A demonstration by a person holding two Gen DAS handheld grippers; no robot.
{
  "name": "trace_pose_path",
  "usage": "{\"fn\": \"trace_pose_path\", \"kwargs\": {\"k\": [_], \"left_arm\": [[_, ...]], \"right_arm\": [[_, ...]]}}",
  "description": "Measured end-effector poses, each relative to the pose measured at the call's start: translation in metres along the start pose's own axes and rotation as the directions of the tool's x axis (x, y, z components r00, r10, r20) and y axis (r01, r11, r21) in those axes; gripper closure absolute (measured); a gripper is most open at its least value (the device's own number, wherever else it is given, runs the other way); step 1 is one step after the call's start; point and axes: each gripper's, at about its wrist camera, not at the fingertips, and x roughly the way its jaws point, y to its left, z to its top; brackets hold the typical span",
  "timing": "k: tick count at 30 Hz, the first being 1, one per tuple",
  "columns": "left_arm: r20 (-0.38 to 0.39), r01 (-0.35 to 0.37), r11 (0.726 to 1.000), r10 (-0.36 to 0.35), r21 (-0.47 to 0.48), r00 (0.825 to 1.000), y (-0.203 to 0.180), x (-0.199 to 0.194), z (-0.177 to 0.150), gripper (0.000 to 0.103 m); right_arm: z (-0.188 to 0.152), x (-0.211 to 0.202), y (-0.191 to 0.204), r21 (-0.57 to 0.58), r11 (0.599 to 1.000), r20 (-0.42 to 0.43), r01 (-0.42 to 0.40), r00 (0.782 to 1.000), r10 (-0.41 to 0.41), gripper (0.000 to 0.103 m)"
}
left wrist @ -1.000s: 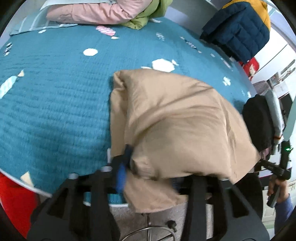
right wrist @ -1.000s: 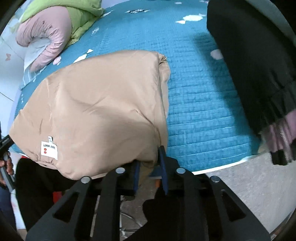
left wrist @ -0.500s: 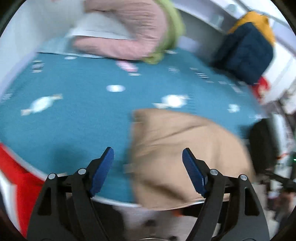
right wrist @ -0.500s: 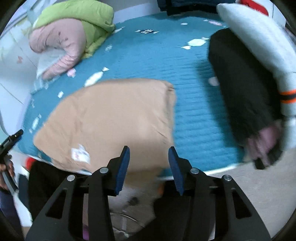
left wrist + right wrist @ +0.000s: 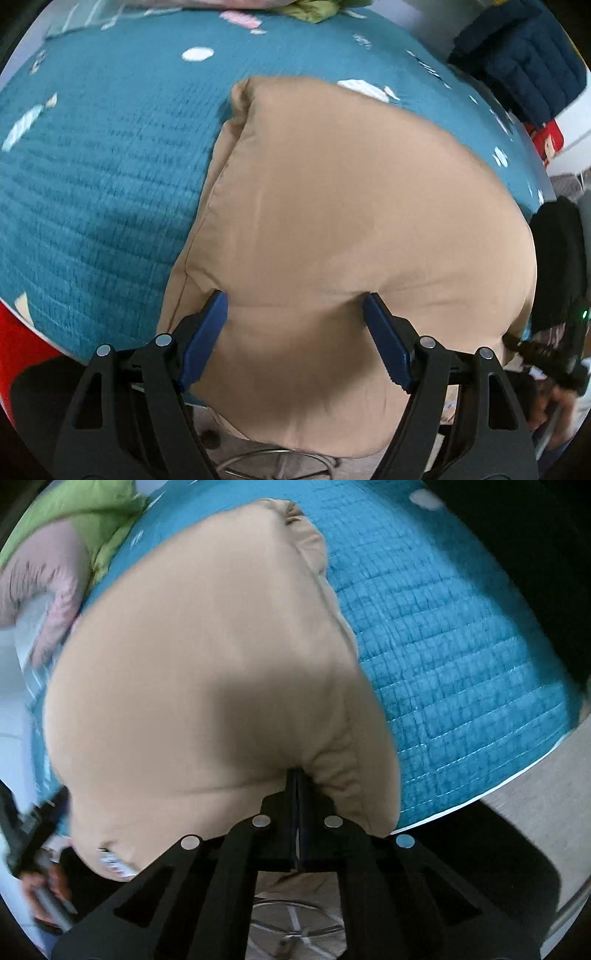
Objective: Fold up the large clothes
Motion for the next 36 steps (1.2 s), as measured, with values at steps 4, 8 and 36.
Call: {"fn": "trace_pose_path", "kwargs": {"k": [4, 8, 36], "left_arm": [[0.06, 0.104, 0.993, -0.101, -0.05, 0.993, 0.008, -0.022, 0.006, 0.022], [0.128, 0.15, 0.979, -0.132, -0.141, 0.983, 0.038, -0.043, 0.008, 0.018], [0.028, 0.133, 0.962, -0.13, -0.239, 0.991, 0.07, 0.013, 0.003, 0.01]], "right_arm": [[0.006, -0.029, 0.012, 0.002, 1.0, 0.029, -0.018, 0.999, 0.018, 0.097], [0.019, -0.069, 0.061, -0.093, 0.991, 0.136, -0.092, 0.985, 0.104, 0.097], [0.03, 0.028, 0.164, -0.103, 0.981, -0.067, -0.166, 0.985, 0.16, 0.102]]}}
